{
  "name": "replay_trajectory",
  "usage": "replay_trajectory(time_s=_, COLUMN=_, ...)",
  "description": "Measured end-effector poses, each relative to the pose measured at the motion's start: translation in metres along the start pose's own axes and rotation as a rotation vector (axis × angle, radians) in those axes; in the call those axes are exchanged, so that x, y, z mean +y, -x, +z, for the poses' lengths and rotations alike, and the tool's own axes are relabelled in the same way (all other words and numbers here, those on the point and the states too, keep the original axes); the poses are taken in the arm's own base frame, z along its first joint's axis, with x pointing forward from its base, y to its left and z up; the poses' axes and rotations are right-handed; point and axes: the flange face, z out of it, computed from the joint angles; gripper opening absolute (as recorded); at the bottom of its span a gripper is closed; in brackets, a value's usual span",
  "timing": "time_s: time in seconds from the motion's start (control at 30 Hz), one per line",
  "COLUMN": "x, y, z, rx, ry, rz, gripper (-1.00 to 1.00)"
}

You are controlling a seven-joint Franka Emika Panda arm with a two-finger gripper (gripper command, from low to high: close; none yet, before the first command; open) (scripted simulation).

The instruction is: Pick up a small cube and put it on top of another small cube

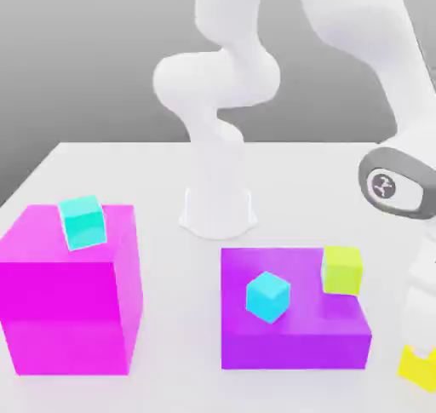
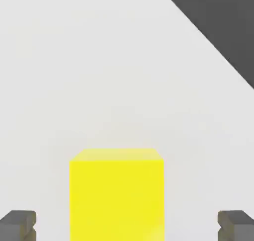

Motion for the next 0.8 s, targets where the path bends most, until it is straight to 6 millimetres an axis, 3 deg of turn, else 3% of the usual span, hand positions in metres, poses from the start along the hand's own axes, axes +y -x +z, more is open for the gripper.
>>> replay_trajectory(time_s=0.03, x=0.0, y=0.001, z=0.009, rx=0.0, ry=0.001, rz=-0.001, gripper=-1.0)
replay_trajectory(time_s=0.27, x=0.0, y=0.001, z=0.008, rx=-0.001, ry=0.0, rz=-0.002, gripper=-1.0)
replay_trajectory(time_s=0.4, x=0.0, y=0.0, z=-0.041, rx=-0.001, ry=0.001, rz=0.0, gripper=-1.0)
replay_trajectory(time_s=0.43, x=0.012, y=-0.006, z=-0.053, rx=0.003, ry=0.01, rz=0.04, gripper=-1.0)
replay_trajectory(time_s=0.53, x=0.08, y=-0.036, z=-0.09, rx=0.018, ry=0.053, rz=0.264, gripper=-1.0)
replay_trajectory(time_s=0.63, x=0.155, y=-0.054, z=-0.128, rx=0.029, ry=0.084, rz=0.508, gripper=-1.0)
replay_trajectory(time_s=0.7, x=0.223, y=-0.06, z=-0.154, rx=0.032, ry=0.098, rz=0.713, gripper=-1.0)
replay_trajectory(time_s=0.8, x=0.304, y=-0.05, z=-0.194, rx=0.034, ry=0.104, rz=0.982, gripper=-1.0)
